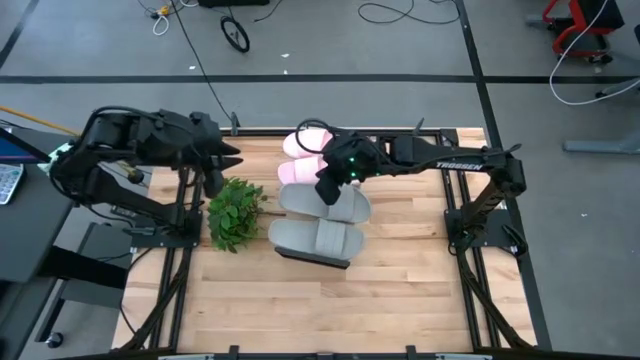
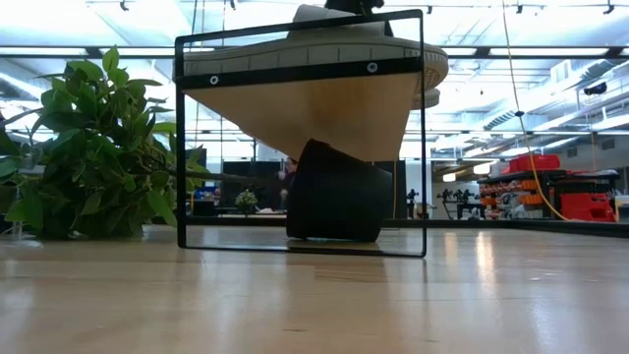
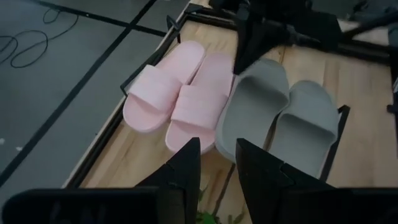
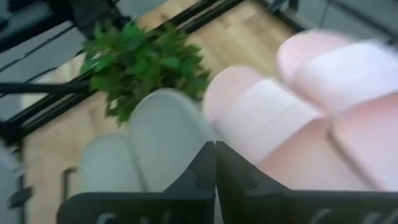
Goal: Pick and place slides into the shelf
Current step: Put the gray slide on the shelf
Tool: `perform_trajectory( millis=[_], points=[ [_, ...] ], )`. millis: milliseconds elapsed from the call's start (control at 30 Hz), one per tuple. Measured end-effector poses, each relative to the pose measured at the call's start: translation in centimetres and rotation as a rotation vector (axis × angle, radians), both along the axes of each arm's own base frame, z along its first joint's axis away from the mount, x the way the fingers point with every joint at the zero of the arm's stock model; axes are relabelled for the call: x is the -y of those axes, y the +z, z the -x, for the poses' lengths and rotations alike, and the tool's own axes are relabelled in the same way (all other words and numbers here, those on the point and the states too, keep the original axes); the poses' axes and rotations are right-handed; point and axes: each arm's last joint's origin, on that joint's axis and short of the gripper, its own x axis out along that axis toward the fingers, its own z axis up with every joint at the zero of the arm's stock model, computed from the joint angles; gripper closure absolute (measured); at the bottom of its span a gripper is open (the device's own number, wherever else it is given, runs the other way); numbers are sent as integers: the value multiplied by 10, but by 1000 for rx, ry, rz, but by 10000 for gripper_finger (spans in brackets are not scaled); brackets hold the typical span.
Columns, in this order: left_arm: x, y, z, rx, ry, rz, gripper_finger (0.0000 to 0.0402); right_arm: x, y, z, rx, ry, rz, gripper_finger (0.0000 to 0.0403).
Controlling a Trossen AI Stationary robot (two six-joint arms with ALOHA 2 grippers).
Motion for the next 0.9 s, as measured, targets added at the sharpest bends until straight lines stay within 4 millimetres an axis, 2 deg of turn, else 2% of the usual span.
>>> perform_trajectory(
  millis=[233,467,667,900],
  points=[
    [0,-8,-12,-109,-80,-92,294,-3,-2,-2,-12,7,46,400],
    [0,-16,-38,-200,-195,-216,296,-16,-5,-4,-33,40,65,400],
    [0,-29,-64,-266,-246,-236,298,-19,-8,-1,-76,58,46,401],
    [4,-35,-81,-251,-392,-178,313,-30,-11,2,-122,89,64,402]
  ],
)
